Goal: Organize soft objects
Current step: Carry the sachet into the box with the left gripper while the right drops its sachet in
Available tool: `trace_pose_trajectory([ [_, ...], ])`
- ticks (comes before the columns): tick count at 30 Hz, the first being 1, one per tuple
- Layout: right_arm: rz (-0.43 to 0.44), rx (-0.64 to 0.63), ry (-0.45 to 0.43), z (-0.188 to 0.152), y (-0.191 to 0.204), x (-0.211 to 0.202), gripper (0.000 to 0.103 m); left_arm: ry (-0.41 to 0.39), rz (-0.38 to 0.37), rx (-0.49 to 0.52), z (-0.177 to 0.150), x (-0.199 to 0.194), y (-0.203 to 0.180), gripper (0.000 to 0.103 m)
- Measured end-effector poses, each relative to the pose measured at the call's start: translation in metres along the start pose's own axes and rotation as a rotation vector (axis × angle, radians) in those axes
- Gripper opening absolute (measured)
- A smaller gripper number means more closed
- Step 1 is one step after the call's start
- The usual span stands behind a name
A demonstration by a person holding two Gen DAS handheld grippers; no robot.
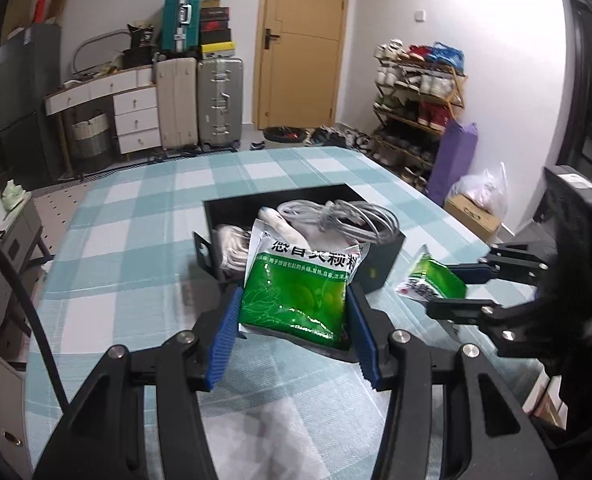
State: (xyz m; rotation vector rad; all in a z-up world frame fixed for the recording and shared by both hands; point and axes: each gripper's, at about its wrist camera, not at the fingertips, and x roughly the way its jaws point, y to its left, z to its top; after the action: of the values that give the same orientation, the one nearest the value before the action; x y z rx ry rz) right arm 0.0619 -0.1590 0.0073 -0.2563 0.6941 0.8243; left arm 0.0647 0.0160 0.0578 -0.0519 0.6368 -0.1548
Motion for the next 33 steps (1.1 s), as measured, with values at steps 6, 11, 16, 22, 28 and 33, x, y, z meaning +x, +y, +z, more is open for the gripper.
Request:
trace_pose_trajectory([
  [6, 0.032, 0.045, -0.093, 0.014, 0.006, -0.012, 0.036, -0.02, 0.04, -0.042, 0.007, -0.001, 0.015, 0.051],
  [11, 0.031, 0.109, -0.155, 0.027, 0.001, -0.019, 0.036, -0.031, 0.074, -0.053, 0.015, 0.002, 0.022, 0.051],
  [16, 0.021, 0.146, -0.193, 0.042, -0.004, -0.024, 0.036, -0.044, 0.081, -0.054, 0.026, 0.01, 0.025, 0.051],
  [22, 0.001, 0.154, -0.226, 0.061, -0.009, -0.025, 0.036, -0.049, 0.072, -0.051, 0.036, 0.022, 0.025, 0.051],
  [28, -0.024, 0.175, -0.222, 0.078, -0.02, -0.011, 0.036, -0.037, 0.069, -0.062, 0.043, 0.04, 0.028, 0.051],
  [33, -0.042, 0.176, -0.201, 0.086, -0.029, 0.008, 0.036, -0.02, 0.061, -0.072, 0.047, 0.057, 0.029, 0.051],
])
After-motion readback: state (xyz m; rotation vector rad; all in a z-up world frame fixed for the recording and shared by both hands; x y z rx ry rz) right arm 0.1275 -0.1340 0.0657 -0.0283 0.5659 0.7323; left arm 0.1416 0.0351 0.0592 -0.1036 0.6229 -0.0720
